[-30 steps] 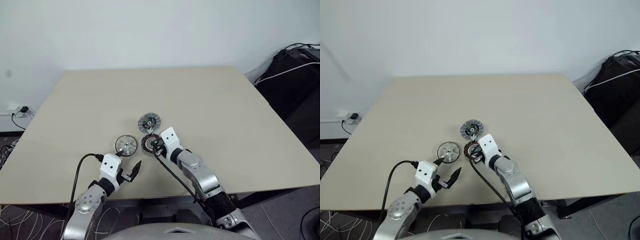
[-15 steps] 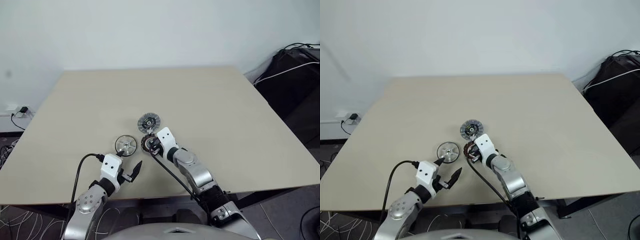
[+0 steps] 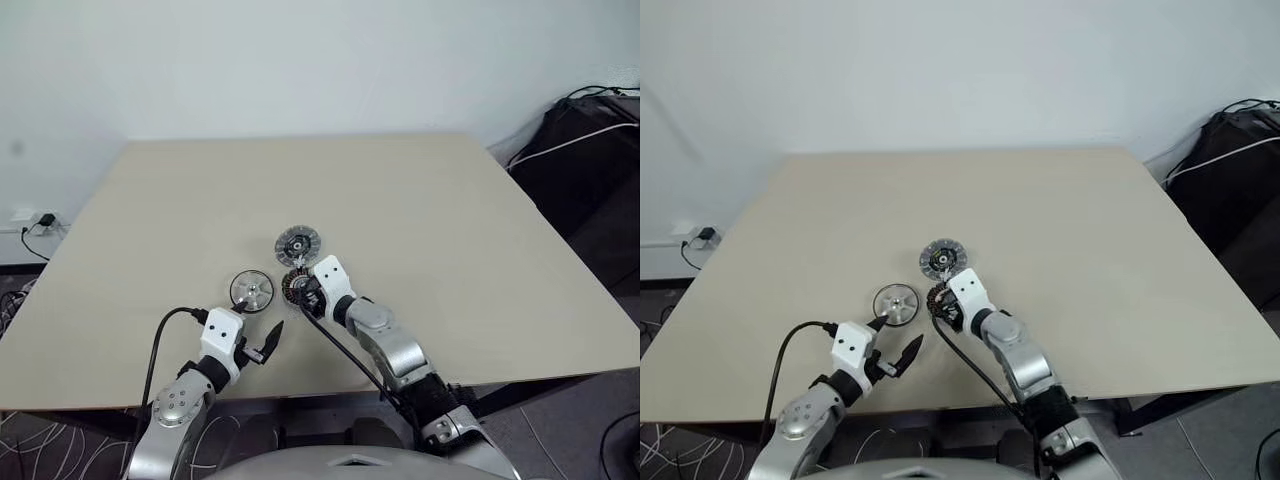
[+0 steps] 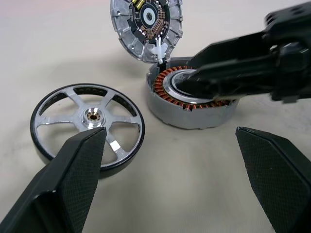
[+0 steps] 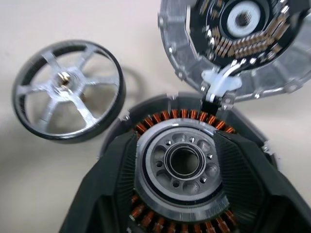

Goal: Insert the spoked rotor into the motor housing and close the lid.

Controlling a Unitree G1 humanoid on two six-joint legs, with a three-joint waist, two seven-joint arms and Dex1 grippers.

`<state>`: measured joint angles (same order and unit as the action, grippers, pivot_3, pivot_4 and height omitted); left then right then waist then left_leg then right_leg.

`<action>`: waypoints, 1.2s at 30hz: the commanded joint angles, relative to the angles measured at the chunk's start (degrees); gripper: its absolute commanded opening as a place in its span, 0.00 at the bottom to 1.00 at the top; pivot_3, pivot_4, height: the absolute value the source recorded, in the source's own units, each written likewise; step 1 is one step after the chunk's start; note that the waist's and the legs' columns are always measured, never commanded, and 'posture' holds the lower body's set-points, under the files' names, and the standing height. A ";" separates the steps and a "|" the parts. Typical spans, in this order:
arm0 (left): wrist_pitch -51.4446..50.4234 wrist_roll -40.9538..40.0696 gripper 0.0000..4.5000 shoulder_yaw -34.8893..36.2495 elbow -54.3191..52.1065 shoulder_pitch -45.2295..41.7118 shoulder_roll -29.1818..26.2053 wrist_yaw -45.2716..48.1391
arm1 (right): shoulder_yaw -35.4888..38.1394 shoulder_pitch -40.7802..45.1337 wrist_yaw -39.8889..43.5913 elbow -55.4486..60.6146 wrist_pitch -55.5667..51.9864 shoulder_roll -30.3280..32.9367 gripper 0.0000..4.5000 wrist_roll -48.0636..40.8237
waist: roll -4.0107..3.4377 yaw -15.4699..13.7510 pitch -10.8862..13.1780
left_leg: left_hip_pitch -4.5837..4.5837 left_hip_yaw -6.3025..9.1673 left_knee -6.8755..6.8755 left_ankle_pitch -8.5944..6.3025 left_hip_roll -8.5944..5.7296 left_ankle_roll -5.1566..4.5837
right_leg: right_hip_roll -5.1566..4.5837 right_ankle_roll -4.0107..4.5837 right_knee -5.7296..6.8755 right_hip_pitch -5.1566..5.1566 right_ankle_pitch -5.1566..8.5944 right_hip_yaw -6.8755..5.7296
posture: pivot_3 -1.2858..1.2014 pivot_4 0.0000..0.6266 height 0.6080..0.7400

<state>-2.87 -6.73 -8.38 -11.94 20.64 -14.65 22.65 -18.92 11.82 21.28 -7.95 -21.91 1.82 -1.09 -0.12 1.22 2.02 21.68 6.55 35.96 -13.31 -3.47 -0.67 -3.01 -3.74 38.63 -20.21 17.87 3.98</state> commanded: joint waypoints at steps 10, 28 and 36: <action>1.24 -0.02 1.00 -0.14 -1.22 -0.95 0.28 0.38 | -1.73 0.82 -1.31 7.44 -5.65 0.49 0.01 1.77 | 0.00 -0.03 0.00 | 0.00 0.02 0.00 0.00 0.00 0.01 | -0.02 0.00 0.00 0.00 0.00 -0.03 | 0.52 0.00 1.00; 1.39 -0.07 1.00 -0.08 -1.55 -0.33 0.49 0.00 | -0.90 5.43 -2.41 -2.68 -5.14 -0.74 0.01 2.92 | 0.00 0.05 0.00 | 0.00 0.03 -0.01 0.01 -0.01 0.01 | 0.05 0.01 0.00 0.00 0.00 -0.03 | 0.52 0.00 1.00; 1.38 -0.10 1.00 -0.13 -1.77 -0.02 0.63 0.08 | 0.55 5.84 -3.06 -4.66 -4.67 -0.29 0.01 3.19 | 0.00 0.13 0.00 | 0.00 0.03 -0.01 0.01 -0.01 0.02 | 0.07 0.01 0.02 0.00 0.00 -0.03 | 0.52 0.00 1.00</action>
<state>-2.85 -6.77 -8.47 -11.93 20.91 -14.14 22.64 -19.24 16.74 18.53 -13.02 -27.44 1.66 1.92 -0.12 1.34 2.02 21.67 6.59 35.95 -13.30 -3.48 -0.65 -2.94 -3.73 38.65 -20.21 17.87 3.94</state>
